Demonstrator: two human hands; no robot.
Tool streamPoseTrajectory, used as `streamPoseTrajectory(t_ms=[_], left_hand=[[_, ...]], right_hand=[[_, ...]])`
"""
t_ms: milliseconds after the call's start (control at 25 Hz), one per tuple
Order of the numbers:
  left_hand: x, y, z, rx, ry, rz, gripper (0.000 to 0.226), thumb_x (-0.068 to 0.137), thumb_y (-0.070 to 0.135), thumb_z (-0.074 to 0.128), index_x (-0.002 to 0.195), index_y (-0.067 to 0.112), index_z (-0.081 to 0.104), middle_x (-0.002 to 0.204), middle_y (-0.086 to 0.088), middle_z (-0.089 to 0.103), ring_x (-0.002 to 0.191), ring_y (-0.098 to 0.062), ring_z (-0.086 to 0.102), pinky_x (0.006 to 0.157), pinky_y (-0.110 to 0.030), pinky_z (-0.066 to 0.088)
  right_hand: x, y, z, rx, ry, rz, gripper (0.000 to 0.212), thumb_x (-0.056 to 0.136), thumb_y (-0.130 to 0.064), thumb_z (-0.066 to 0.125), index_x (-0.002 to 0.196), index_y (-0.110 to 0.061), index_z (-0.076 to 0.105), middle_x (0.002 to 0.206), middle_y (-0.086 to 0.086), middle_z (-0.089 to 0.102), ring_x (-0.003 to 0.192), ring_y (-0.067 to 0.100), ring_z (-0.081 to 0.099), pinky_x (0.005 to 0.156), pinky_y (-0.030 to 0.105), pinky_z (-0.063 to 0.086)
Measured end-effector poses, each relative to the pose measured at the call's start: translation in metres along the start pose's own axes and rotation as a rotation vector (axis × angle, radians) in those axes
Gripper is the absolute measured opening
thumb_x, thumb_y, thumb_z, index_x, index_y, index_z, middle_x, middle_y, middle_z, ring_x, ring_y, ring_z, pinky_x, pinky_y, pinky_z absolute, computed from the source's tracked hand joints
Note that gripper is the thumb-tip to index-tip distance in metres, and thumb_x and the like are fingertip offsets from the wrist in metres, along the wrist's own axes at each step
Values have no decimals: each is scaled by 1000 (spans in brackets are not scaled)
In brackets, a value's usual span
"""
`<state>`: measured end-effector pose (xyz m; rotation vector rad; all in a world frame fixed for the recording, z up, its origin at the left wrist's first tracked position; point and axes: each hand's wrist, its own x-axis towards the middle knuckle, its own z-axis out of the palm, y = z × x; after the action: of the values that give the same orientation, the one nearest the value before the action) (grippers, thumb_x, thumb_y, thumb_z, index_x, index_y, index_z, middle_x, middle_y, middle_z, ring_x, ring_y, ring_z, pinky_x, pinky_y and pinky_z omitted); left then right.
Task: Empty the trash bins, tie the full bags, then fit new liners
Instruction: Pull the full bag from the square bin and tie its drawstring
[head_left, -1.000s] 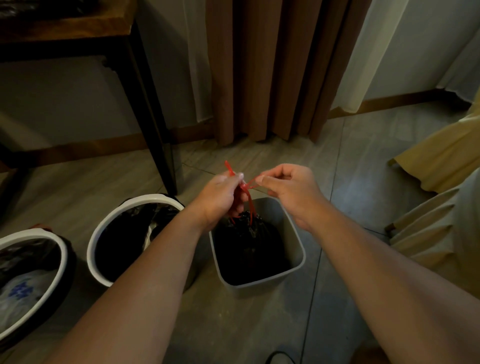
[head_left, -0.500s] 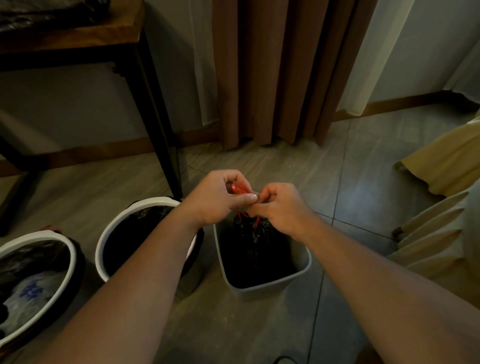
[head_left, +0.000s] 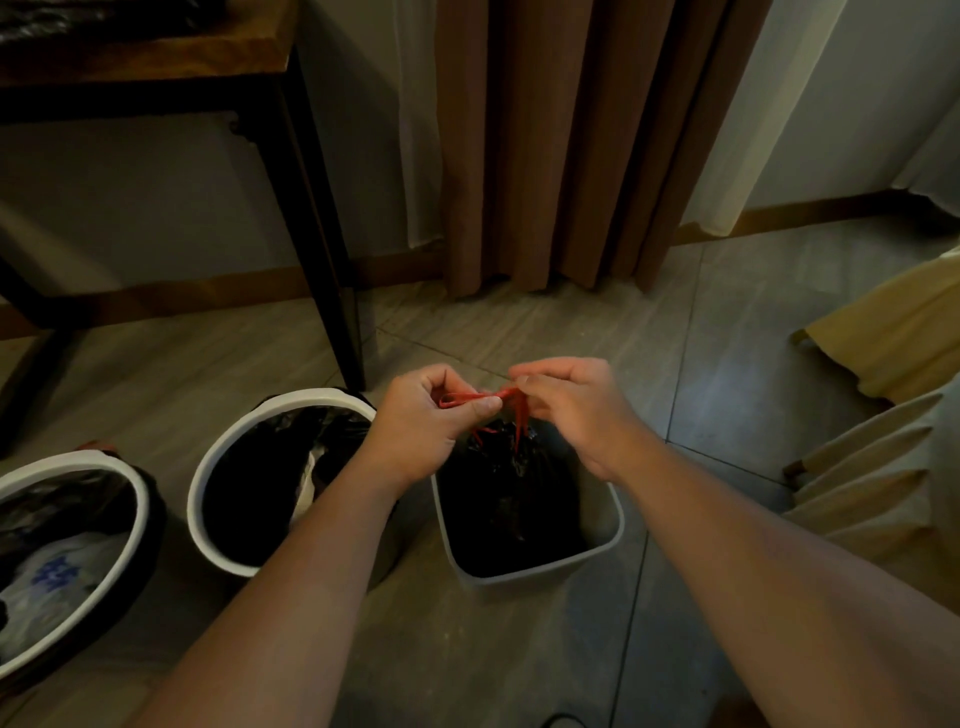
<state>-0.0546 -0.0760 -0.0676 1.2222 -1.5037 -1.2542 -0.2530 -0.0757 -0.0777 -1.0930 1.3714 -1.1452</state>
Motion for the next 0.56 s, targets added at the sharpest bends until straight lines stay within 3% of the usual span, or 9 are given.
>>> streamPoseTrajectory(t_ms=[80,200,280,320,400,480,560], left_hand=[[-2,-4,0,-20,-14,-27,27,85,22,87,88,1,70,76,-3,76,75,-17,74,72,-29,62],[-2,-12,-3,-20,4,-119,31,88,37,84,86,8,73,87,-12,78,87,-27,77,83,-43,62],[0,-19,-8,22,37,-182,29,90,43,81,81,16,75,86,-3,79,84,-17,76,82,-43,60],[1,-21,-11,50,53,-215,28,90,45,79,78,20,75,84,1,79,80,-12,75,79,-42,59],[3,-28,-16,116,101,-282,28,89,46,78,73,24,74,78,-3,78,79,-19,77,78,-47,61],[2,-35,-20,200,140,-338,32,92,44,75,68,22,73,73,-6,77,79,-29,77,80,-46,61],[0,-41,-22,173,195,-389,30,95,35,72,73,16,76,67,-3,76,75,-26,75,74,-41,62]], right_hand=[[1,-1,-3,55,37,13,15,86,-15,76,91,-26,85,96,9,82,95,25,79,85,41,62],[4,-2,-11,70,110,60,17,86,-11,78,102,-19,79,93,6,82,84,21,80,64,29,56],[7,0,-18,20,204,98,18,88,-10,78,103,-19,75,89,5,82,78,18,79,57,26,52],[8,3,-22,20,265,125,16,89,-7,78,101,-17,74,86,6,81,75,18,79,55,25,52],[12,10,-31,52,373,181,10,90,-1,75,95,-10,72,78,9,79,66,17,76,52,26,53],[14,20,-39,89,470,262,10,93,3,69,91,-7,68,74,13,75,58,17,74,52,29,56],[15,32,-53,168,579,359,13,96,7,63,91,-5,63,75,17,73,55,18,74,50,31,58]])
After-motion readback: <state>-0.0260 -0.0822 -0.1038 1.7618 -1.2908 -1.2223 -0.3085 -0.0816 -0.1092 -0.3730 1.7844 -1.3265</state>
